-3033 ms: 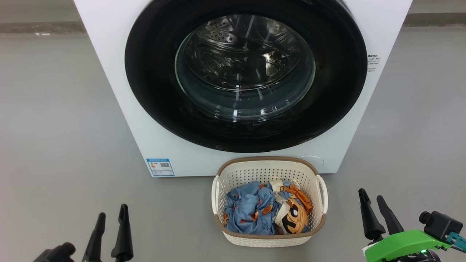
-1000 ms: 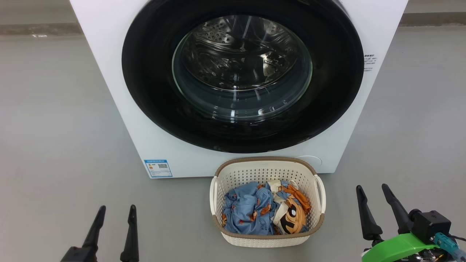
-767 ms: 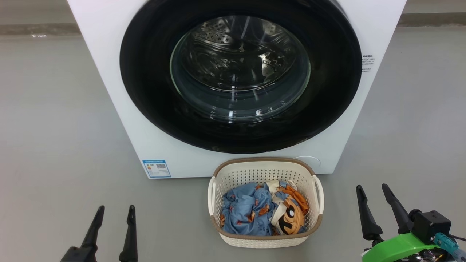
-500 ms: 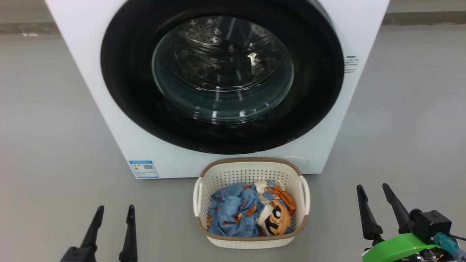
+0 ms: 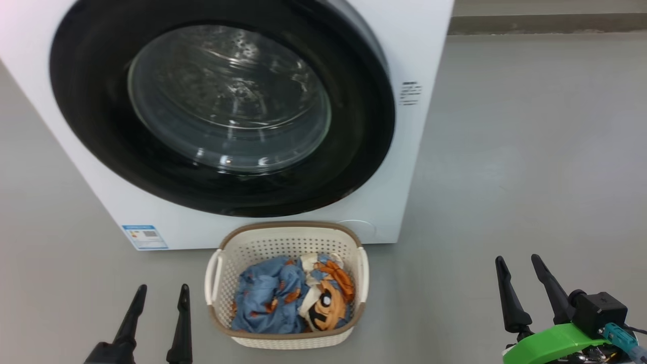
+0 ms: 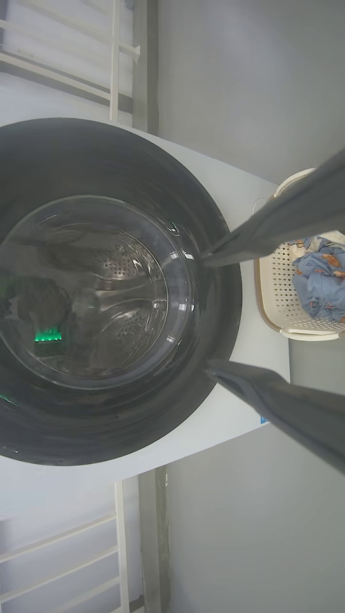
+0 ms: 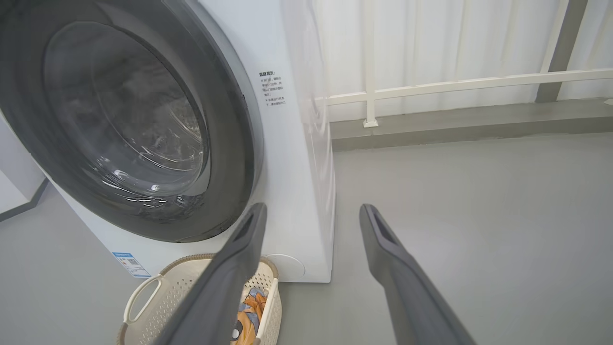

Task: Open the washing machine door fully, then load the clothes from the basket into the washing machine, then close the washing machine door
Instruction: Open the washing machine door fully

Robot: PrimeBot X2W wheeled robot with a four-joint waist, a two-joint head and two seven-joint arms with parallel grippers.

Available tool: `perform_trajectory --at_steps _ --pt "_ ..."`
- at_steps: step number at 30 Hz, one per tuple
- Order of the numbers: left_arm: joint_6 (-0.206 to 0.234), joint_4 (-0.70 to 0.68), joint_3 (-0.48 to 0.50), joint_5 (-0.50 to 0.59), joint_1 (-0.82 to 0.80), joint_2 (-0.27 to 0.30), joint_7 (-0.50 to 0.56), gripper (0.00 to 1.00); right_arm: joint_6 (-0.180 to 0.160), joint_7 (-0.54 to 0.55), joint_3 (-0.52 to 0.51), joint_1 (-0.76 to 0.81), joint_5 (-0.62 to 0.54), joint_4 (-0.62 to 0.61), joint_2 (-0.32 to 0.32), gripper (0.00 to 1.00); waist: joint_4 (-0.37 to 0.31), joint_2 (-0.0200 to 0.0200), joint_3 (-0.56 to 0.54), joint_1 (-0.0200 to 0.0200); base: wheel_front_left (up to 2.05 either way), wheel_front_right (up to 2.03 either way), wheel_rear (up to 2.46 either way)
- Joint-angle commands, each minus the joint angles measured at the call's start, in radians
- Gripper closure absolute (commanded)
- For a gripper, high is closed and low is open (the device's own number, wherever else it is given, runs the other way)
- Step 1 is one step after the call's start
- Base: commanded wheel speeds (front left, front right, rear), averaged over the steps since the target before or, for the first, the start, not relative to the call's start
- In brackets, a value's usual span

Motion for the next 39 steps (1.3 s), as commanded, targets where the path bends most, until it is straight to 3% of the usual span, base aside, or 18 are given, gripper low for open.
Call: perform_trajectory --at_steps 1,10,19,20,23,24,30,39 --pt "-0.002 -0.036 0.034 -0.010 -0.042 0.007 -0.011 0.00 0.005 -0.013 0.014 -0.022 -0.011 -0.029 -0.009 0.00 0.001 0.0000 0.002 0.0000 1.18 1.18 -2.35" --pt "-0.002 -0.038 0.021 -0.034 -0.041 0.006 -0.011 0.00 0.005 -0.013 0.013 -0.025 -0.011 -0.028 -0.008 0.00 0.003 0.0000 0.006 0.0000 0.86 0.86 -1.72" --pt "-0.002 -0.028 0.008 -0.039 -0.042 0.006 -0.011 0.00 0.005 -0.013 0.021 -0.026 -0.013 -0.025 -0.009 0.00 0.011 0.0000 0.009 0.0000 0.18 0.18 -0.36" --pt "-0.002 -0.027 0.007 -0.040 -0.041 0.006 -0.011 0.00 0.005 -0.013 0.022 -0.026 -0.011 -0.024 -0.009 0.04 0.012 0.0000 0.009 0.0000 0.00 0.00 0.00" --pt "-0.002 -0.025 0.004 -0.043 -0.041 0.006 -0.011 0.00 0.005 -0.013 0.028 -0.032 0.004 -0.023 -0.008 0.90 0.015 0.0000 0.010 0.0000 0.00 0.00 0.00" --pt "-0.002 -0.024 0.004 -0.044 -0.041 0.006 -0.011 0.00 0.005 -0.013 0.029 -0.036 0.008 -0.025 -0.008 1.00 0.016 0.0000 0.011 0.0000 0.00 0.00 0.00" --pt "-0.002 -0.025 0.002 -0.052 -0.040 0.006 -0.011 0.00 0.005 -0.013 0.027 -0.087 0.090 -0.058 0.003 1.00 0.019 0.0000 0.016 0.0000 0.00 0.00 0.00" --pt "-0.002 -0.026 -0.002 -0.061 -0.060 0.006 -0.011 0.00 0.005 -0.013 0.019 -0.295 0.357 -0.138 0.026 1.00 0.019 0.0000 0.051 0.0000 0.00 0.00 0.00"
